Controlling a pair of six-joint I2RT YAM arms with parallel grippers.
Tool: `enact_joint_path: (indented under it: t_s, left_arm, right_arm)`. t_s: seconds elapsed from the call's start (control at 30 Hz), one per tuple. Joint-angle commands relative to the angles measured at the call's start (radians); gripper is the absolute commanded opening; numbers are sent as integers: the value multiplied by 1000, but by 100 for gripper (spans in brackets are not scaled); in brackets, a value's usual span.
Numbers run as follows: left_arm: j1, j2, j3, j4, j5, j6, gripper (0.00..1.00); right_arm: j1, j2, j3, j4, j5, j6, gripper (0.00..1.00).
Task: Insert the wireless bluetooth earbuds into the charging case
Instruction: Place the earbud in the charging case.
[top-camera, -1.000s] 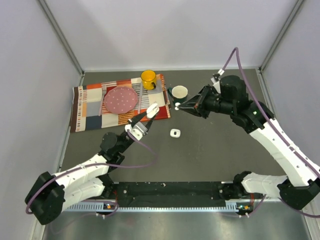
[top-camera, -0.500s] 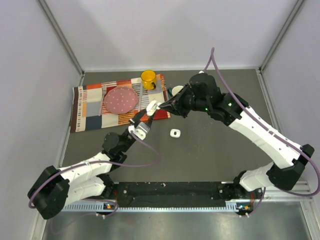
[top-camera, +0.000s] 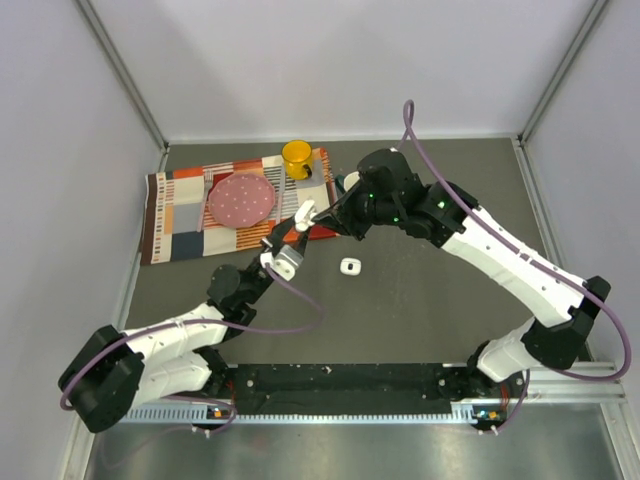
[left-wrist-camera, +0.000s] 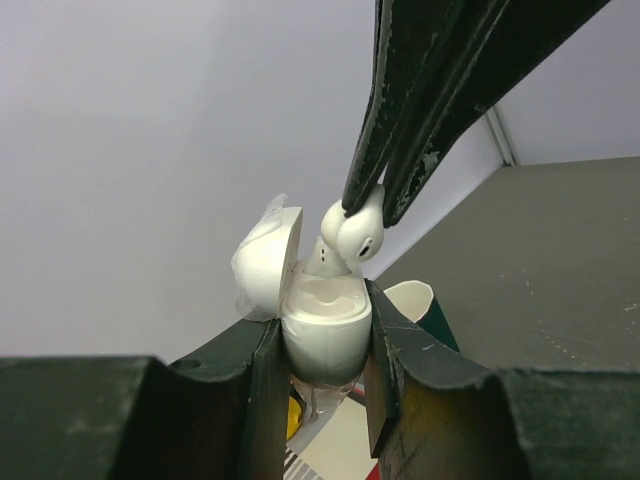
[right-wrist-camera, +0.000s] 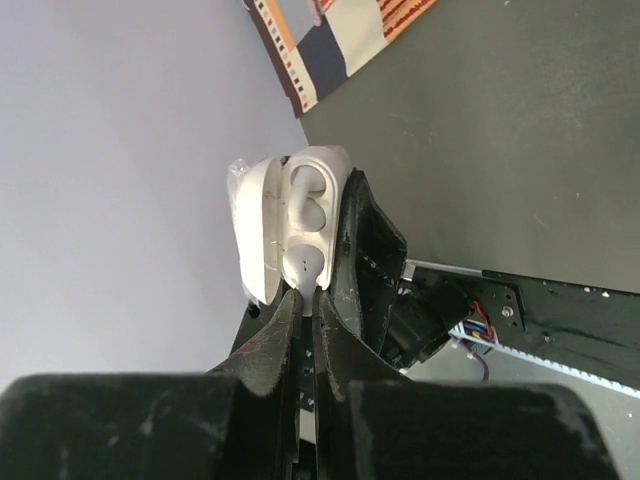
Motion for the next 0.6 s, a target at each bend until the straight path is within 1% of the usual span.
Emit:
enact_joint_path:
  t_s: [0.0,0.37,0.57]
  left_arm:
    - [-7,4,43,73,-2,27,0]
    - [-7,15,56,69,17,27,0]
    - [-9,13,53,64,26,23,0]
  right_arm:
    - [24,6,39,-38,33,39,0]
    - [43,42,70,-41,38,48,0]
    - [47,46,82,-42,72,48,0]
